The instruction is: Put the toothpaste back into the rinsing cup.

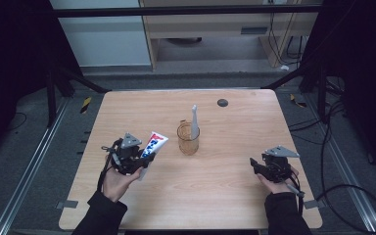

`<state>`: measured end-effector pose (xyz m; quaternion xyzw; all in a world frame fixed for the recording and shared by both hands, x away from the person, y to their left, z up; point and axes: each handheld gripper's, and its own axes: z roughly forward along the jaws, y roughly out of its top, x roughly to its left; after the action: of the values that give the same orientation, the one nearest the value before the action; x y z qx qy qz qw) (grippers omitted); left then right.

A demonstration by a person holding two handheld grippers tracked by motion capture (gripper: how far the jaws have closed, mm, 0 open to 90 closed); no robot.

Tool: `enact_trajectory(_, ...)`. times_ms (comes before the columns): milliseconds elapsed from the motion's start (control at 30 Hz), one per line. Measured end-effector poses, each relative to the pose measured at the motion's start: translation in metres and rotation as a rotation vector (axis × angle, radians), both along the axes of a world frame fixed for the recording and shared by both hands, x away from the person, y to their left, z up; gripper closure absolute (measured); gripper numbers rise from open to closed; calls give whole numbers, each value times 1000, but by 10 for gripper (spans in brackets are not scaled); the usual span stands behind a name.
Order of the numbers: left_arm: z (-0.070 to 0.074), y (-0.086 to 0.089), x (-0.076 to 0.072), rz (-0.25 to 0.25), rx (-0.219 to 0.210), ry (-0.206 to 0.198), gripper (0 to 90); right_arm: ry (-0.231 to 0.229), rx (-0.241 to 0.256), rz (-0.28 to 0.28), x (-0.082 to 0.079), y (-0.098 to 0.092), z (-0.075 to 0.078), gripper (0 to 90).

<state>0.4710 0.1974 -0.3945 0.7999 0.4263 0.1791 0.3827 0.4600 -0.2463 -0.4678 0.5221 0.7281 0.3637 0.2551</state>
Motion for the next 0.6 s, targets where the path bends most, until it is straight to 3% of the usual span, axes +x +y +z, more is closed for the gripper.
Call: enact_trajectory(600, 29, -29, 48, 71, -123, -136, 666, -2, 2, -5, 1, 0, -2, 451)
